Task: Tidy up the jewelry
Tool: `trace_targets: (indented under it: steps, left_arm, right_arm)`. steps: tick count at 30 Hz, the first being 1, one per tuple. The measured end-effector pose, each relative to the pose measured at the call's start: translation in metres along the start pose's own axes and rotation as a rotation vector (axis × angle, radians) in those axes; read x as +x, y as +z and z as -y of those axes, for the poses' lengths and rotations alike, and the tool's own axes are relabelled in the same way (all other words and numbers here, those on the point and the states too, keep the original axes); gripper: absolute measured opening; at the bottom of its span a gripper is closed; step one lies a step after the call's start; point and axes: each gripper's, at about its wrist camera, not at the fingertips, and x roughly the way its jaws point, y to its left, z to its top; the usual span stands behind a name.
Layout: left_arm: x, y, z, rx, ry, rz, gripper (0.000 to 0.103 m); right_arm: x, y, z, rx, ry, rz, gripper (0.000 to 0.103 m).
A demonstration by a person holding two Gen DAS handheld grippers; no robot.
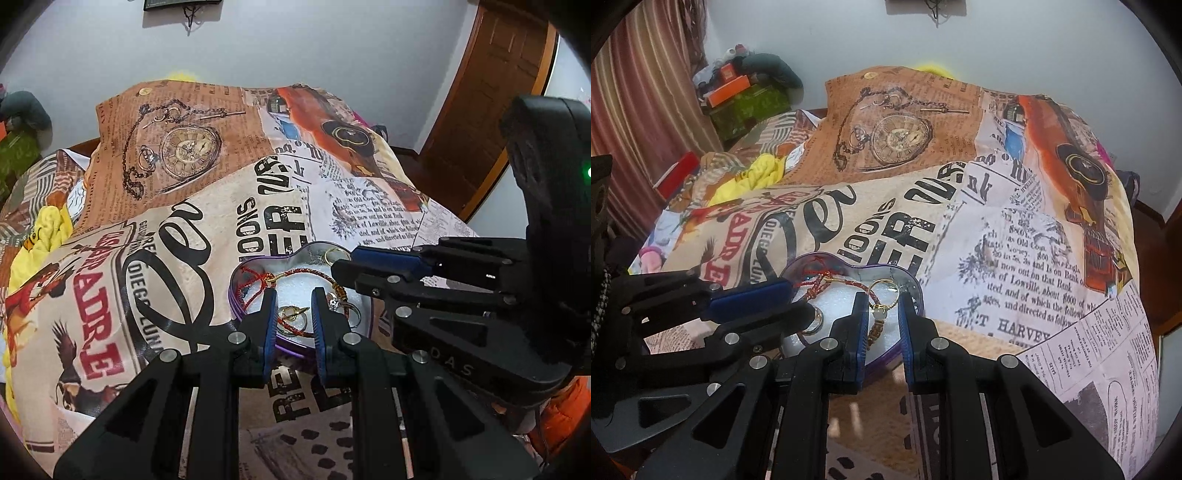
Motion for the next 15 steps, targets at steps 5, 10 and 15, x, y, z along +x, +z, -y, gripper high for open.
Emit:
trace_targets:
  steps: [5, 10, 15]
  left_arm:
    - [-0.008, 0.001, -0.004, -0.017, 0.011, 0.012, 0.017]
    - [-0.021, 0.002, -0.004, -0.010, 0.036, 0.038, 0.017]
    - [-0.039, 0.004, -0.002, -0.014, 0.045, 0.066, 0.017]
  right_arm:
    - [0.001, 0.000, 0.000, 0.002, 0.016, -0.025, 0.015]
    - [-0.009, 0.001, -0.004, -0.015, 0.016, -0.013, 0.015]
    - [-0.025, 0.004, -0.010, -0.027, 0.008, 0.009, 0.016]
